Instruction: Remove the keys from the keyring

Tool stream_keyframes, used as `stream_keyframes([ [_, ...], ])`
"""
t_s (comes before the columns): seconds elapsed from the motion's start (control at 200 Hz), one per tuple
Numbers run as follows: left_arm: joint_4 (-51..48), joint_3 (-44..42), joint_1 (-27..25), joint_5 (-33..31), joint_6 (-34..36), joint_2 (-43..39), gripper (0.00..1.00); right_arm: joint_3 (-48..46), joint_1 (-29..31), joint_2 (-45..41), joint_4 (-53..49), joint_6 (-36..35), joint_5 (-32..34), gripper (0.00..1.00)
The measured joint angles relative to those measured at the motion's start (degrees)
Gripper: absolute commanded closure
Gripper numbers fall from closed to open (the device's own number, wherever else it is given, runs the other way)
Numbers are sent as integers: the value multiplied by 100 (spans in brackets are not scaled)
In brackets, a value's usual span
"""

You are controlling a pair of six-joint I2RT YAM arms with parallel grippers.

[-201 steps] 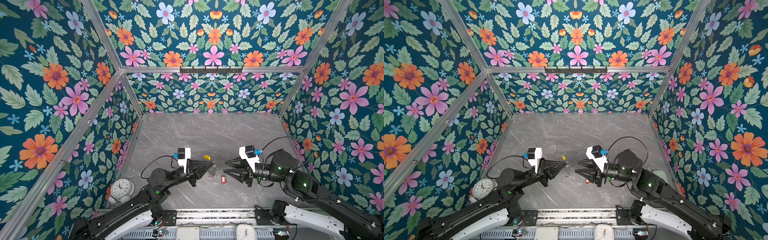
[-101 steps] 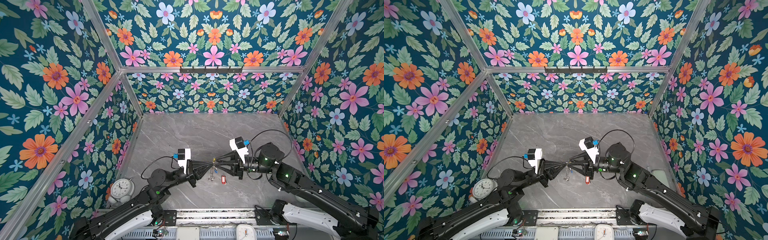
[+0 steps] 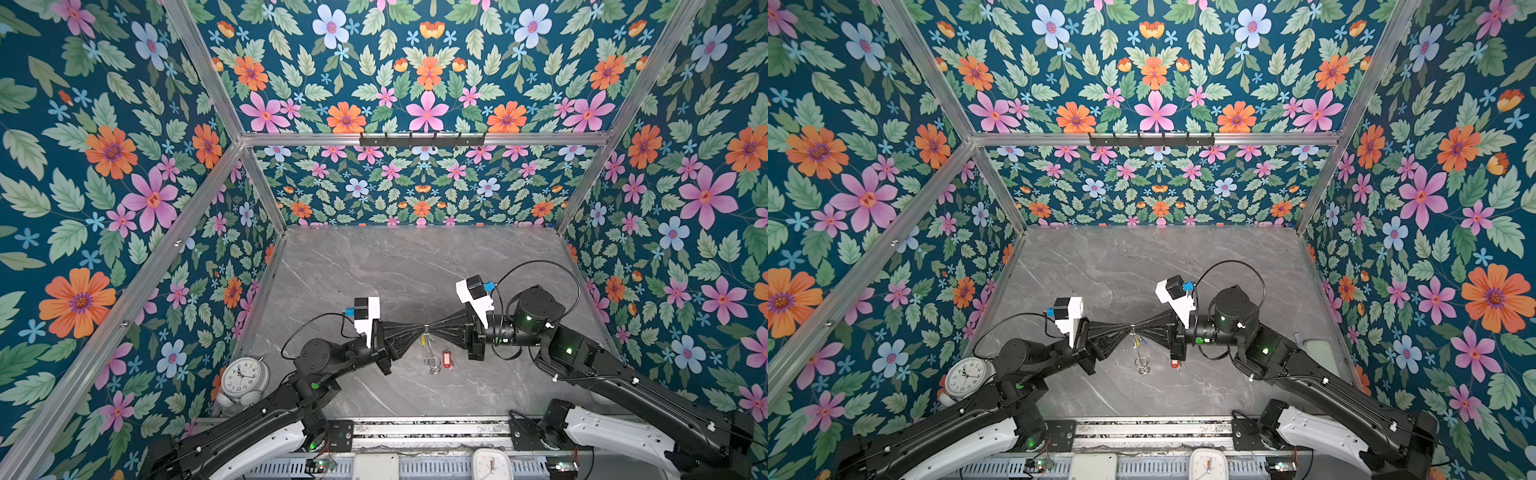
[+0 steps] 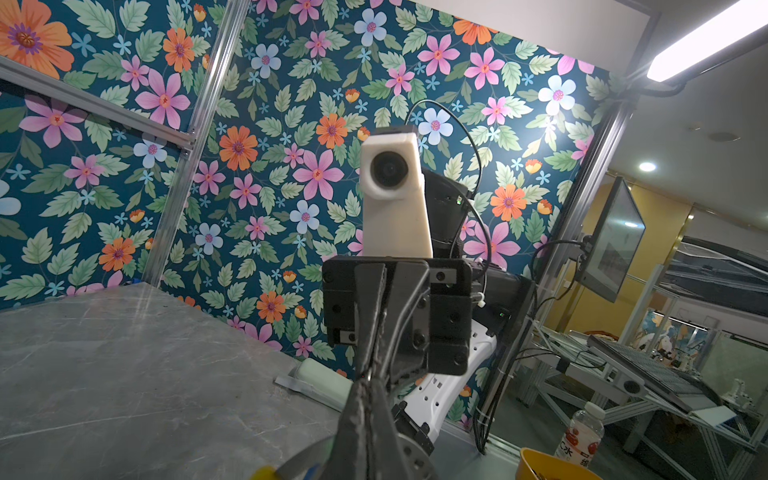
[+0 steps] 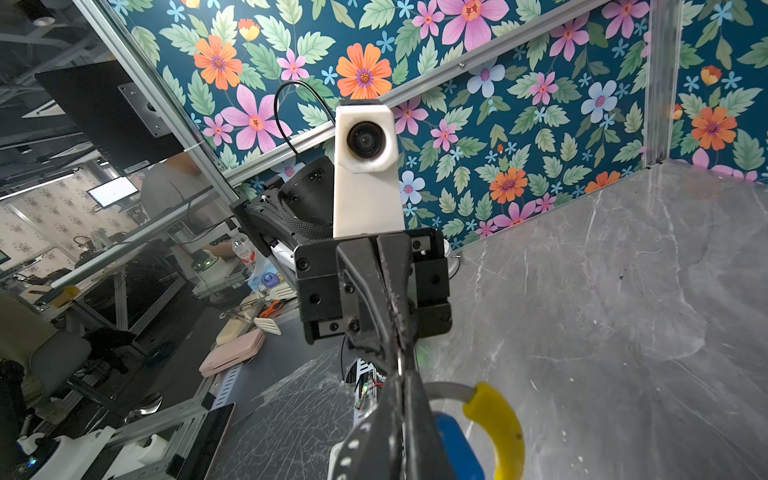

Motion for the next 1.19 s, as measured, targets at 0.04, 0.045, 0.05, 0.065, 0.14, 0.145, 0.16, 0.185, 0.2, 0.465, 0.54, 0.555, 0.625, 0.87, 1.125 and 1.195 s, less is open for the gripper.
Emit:
stream_keyframes([
  [0.04, -4, 0, 0, 0, -9, 0, 100, 9, 0, 11, -9, -2, -2, 100],
  [0.045, -4, 0, 0, 0, -11, 0, 100, 11, 0, 13, -11, -2, -2, 100],
  [0.05, -4, 0, 0, -4, -17, 0, 100, 15, 0, 15, -11, -2, -2, 100],
  [0.065, -11, 2, 0, -11, -17, 0, 100, 22, 0, 20, -22, -2, -2, 100],
  [0.14, -107, 46, 0, -28, -20, -2, 86, 81, -2, 28, -120, -22, 2, 100],
  [0.145, -111, 50, 0, -28, -20, -4, 84, 85, -2, 28, -129, -22, 2, 100],
  [0.16, -149, 70, 0, -28, -20, -9, 80, 109, -4, 28, -166, -22, 2, 100],
  [0.185, -199, 98, 0, -35, -20, -15, 75, 146, -7, 26, -225, -28, -4, 100],
  [0.2, -225, 114, 0, -35, -13, -22, 73, 175, -9, 26, -275, -44, -11, 100],
  [0.465, -1589, 802, 0, 48, 22, -153, 65, 831, -319, 87, -1714, -575, -249, 100],
  [0.54, -2138, 1082, 0, 160, 131, -103, 66, 1038, -343, 125, -2168, -817, -328, 100],
  [0.555, -2232, 1126, 0, 184, 142, -92, 66, 1080, -350, 136, -2258, -863, -334, 100],
  [0.625, -2758, 1353, 0, 247, 254, -2, 66, 1259, -369, 188, -2658, -1102, -343, 100],
  [0.87, -3967, 1976, 7, 647, 560, 404, 68, 1703, -372, 422, -3539, -1672, -409, 100],
  [1.125, -4308, 2151, 11, 1038, 612, 678, 77, 1882, -372, 540, -3912, -1882, -468, 100],
  [1.195, -4317, 2168, 11, 1069, 662, 686, 81, 1895, -372, 553, -3939, -1921, -468, 100],
])
